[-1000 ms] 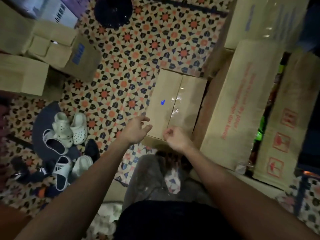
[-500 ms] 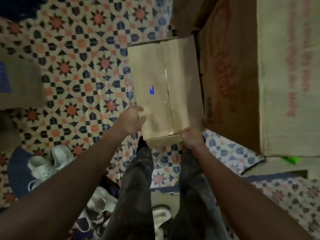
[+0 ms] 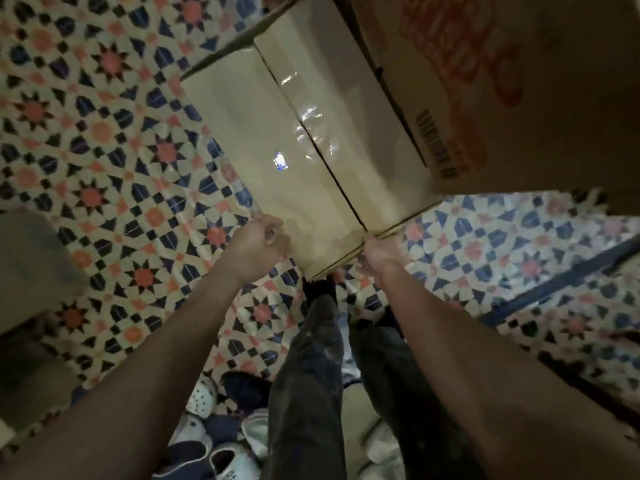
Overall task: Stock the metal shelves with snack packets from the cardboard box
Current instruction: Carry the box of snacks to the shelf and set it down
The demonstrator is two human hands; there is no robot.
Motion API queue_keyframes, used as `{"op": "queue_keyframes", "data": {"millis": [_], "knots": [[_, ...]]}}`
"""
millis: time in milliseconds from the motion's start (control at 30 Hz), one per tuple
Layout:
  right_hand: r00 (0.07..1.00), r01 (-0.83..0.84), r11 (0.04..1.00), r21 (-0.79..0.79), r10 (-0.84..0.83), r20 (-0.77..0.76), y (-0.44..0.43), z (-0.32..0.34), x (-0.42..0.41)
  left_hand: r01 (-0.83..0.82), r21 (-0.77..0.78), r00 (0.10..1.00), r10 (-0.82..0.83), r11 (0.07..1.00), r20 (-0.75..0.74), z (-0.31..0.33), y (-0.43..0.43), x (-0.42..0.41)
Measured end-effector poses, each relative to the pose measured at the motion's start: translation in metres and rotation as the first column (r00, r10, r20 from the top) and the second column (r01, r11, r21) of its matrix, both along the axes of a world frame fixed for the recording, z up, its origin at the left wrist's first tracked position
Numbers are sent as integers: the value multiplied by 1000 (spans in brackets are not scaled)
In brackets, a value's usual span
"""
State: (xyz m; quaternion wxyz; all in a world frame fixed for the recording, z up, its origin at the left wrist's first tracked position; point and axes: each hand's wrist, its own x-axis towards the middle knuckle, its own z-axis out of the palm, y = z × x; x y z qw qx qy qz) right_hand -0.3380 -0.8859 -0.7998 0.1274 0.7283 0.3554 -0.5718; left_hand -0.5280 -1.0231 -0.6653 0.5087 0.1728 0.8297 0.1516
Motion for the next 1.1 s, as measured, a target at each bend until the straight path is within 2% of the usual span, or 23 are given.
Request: {"op": "queue_keyframes", "data": {"millis": [133,300,467,767,967,1100], "knots": [[990,95,982,161,-76,-119,-11,-65,19,-18,32,999,19,999,-27,-1,-8,2],[982,122,982,145,-99,-160,-15,13,18,4,43,998,-1,999,-66,0,-12,15],[990,120,975,188,-104,-92,-22,20,63,116,-8,984,-116,993,-139,3,-6,38],[995,-19,950,311,-11,96,3,52,185,260,-18,911,-252,965,-326,2,25,71],[930,25,923,384,-162,329,27,53,262,342,-96,853,-352,935,-385,-17,40,87],[863,91,899,428,-285,416,43,55,296,275,-194,909,-320,942,-267,-37,49,104]]}}
